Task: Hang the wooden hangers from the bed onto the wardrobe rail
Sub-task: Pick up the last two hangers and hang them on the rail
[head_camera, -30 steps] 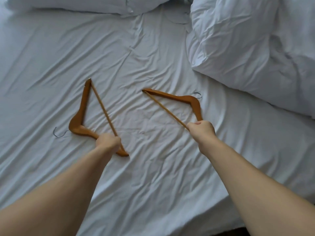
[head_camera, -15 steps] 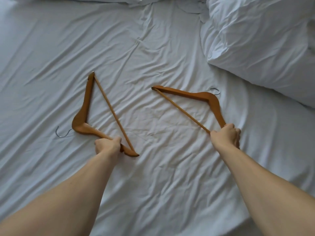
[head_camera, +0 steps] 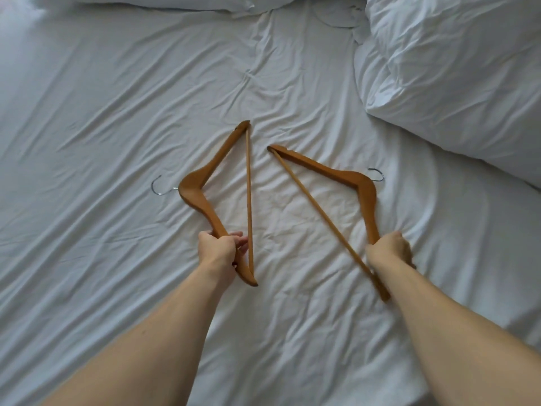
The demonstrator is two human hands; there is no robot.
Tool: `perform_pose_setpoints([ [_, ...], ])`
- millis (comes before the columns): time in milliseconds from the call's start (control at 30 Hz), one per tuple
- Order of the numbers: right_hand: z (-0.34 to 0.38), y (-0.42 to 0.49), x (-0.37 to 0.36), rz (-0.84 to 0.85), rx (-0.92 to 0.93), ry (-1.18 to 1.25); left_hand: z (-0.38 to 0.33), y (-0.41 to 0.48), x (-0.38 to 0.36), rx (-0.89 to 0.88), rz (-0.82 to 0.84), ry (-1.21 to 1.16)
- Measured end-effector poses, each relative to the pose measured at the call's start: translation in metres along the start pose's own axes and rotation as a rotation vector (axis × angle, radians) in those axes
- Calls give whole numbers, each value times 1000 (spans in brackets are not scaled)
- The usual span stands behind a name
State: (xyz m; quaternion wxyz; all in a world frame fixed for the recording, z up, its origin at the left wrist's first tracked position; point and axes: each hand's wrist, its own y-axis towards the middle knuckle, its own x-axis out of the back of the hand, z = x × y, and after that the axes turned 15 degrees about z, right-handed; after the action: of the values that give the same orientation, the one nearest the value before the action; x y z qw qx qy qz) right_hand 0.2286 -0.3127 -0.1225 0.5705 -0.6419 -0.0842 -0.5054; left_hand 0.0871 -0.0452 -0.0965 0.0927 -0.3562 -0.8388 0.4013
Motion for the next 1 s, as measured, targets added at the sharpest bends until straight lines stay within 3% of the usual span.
perform_pose_setpoints([
  [100,1,-25,-21,49,135,103,-1,-4,3,-36,55,-35],
  [233,14,-66,-34,316,291,607,-2,-16,15,-94,34,203],
  [400,37,-119,-30,497,469,983,-22,-44,10,-219,215,307],
  [600,59,-160,4,512,676,925,-66,-74,1,-378,244,509],
  [1000,90,-243,112,393,770,919,-150,-168,-63,-399,341,482],
])
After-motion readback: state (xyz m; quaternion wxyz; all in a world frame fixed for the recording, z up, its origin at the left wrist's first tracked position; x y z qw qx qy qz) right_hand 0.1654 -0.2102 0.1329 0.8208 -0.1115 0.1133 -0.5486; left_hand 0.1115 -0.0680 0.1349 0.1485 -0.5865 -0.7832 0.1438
